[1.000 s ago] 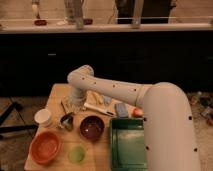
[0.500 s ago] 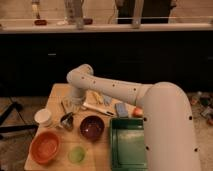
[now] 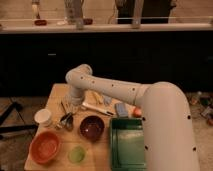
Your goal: Place fork in metal cup
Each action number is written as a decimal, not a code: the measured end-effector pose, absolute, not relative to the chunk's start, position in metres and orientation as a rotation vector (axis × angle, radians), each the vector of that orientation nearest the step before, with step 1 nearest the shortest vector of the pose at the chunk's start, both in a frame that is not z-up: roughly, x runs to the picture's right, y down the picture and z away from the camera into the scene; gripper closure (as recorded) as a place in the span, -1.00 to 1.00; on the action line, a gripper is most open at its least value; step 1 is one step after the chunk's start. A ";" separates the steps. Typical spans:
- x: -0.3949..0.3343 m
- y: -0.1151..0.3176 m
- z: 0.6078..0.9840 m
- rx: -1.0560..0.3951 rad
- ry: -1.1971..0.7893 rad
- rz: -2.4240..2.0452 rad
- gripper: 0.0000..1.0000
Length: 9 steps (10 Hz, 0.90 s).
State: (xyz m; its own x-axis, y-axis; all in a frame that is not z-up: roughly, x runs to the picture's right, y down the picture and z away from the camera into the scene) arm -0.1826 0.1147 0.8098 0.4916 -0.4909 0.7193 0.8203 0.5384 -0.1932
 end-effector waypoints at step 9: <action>-0.188 0.121 0.807 -0.577 -0.670 -0.864 0.68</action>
